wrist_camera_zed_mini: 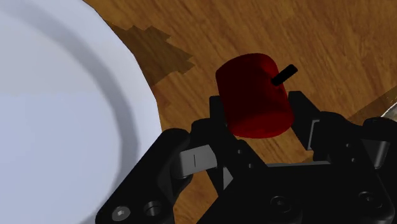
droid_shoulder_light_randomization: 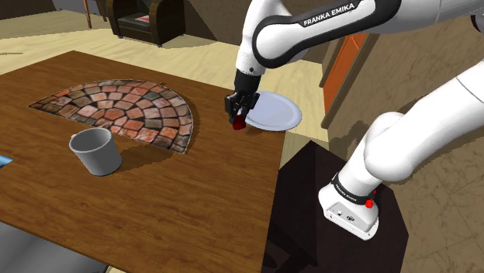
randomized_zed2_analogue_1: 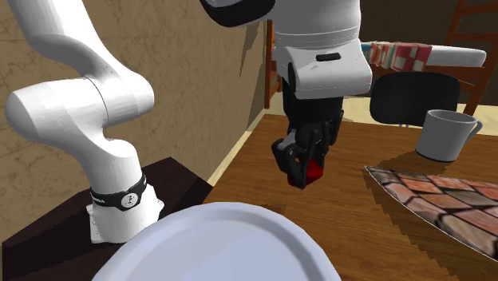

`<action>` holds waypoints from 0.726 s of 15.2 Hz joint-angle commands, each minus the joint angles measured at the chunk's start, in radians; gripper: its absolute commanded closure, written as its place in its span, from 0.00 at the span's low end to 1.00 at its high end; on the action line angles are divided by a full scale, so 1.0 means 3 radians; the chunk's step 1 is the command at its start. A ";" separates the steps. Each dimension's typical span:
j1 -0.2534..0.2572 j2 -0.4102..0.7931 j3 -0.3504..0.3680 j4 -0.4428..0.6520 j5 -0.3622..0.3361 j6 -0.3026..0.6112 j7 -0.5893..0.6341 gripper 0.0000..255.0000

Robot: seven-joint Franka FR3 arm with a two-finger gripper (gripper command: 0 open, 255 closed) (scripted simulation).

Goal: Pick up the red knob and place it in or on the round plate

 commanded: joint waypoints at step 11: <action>-0.0195 -0.0219 -0.0326 0.0108 -0.0151 -0.0414 -0.0348 1.00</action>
